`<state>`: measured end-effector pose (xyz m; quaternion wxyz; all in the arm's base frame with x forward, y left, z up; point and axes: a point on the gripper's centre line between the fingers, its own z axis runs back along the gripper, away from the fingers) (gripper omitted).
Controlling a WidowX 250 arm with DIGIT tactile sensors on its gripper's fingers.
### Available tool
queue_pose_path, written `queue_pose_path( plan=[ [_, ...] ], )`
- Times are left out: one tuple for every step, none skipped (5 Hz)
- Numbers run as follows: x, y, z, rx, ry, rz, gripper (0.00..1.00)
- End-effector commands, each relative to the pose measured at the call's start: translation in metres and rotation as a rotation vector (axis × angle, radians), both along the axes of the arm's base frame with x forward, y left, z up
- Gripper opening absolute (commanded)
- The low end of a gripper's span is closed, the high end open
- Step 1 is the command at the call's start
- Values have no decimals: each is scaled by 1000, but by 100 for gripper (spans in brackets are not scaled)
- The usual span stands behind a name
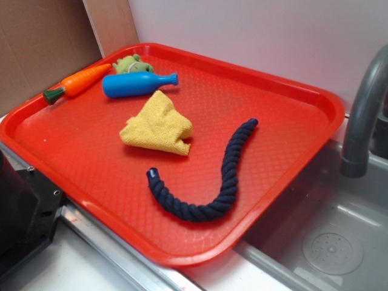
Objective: Grab the yellow cloth.
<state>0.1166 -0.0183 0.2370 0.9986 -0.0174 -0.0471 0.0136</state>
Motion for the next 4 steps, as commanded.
queue_pose_path(
  plan=[
    [0,0,0,0,0,0,100],
    [45,-4,-50,-20,-105,-250,100],
    [66,-7,-94,-31,-95,-339,100],
    [66,-7,-94,-31,-95,-339,100]
  ],
)
